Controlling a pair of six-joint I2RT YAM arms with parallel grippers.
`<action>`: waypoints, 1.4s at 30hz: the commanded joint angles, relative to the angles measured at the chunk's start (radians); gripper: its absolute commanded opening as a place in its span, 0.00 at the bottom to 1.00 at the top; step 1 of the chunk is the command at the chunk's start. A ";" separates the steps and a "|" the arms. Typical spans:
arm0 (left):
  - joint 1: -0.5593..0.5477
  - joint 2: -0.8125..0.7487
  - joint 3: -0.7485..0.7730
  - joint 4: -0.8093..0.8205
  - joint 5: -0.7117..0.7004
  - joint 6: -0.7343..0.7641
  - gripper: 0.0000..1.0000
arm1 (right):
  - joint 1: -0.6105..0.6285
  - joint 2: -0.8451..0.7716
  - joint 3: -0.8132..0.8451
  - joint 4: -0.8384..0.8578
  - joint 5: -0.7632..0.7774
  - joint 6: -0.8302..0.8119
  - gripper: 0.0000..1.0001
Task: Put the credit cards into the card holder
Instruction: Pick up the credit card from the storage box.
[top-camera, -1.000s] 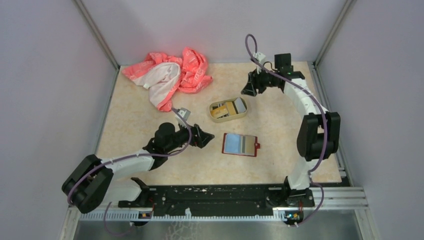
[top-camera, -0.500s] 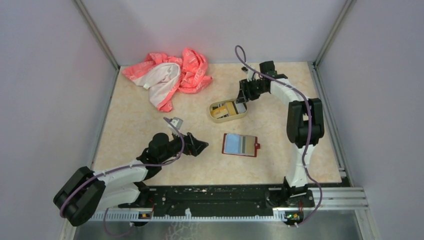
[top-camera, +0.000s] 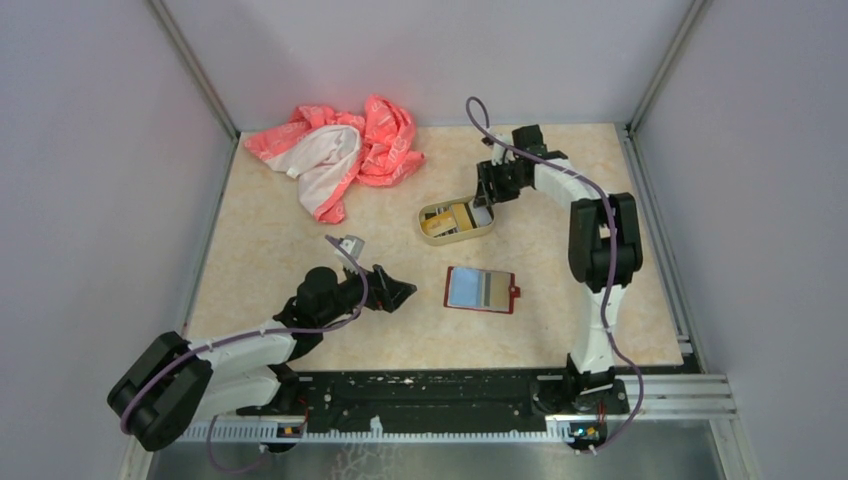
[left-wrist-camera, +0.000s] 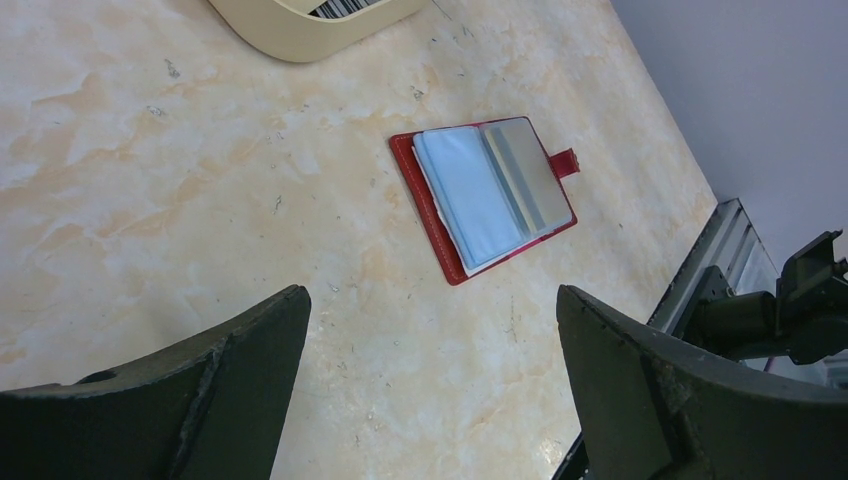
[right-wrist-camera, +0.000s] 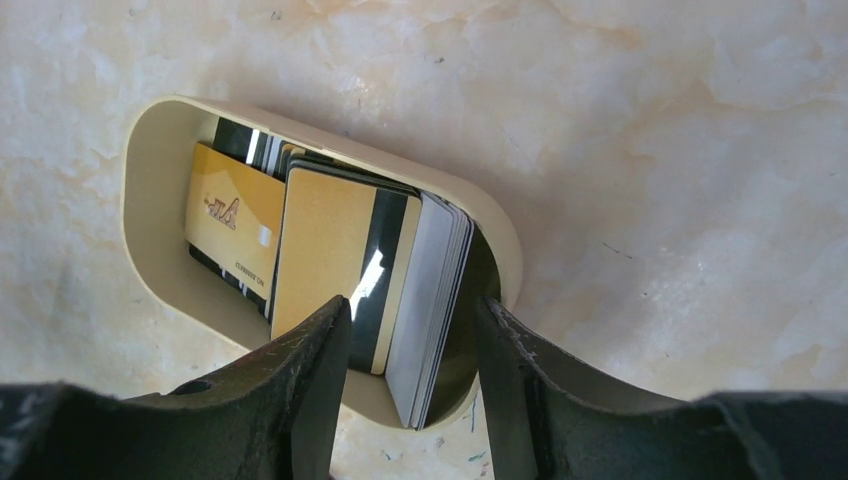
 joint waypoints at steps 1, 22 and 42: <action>0.004 0.007 -0.016 0.052 0.001 -0.012 0.98 | 0.017 0.013 0.024 0.024 0.030 0.014 0.49; 0.004 -0.002 -0.021 0.063 0.012 -0.028 0.98 | 0.033 0.100 0.063 -0.026 -0.040 0.122 0.48; 0.005 0.010 -0.020 0.073 0.016 -0.039 0.98 | -0.097 0.071 0.035 -0.006 -0.338 0.214 0.40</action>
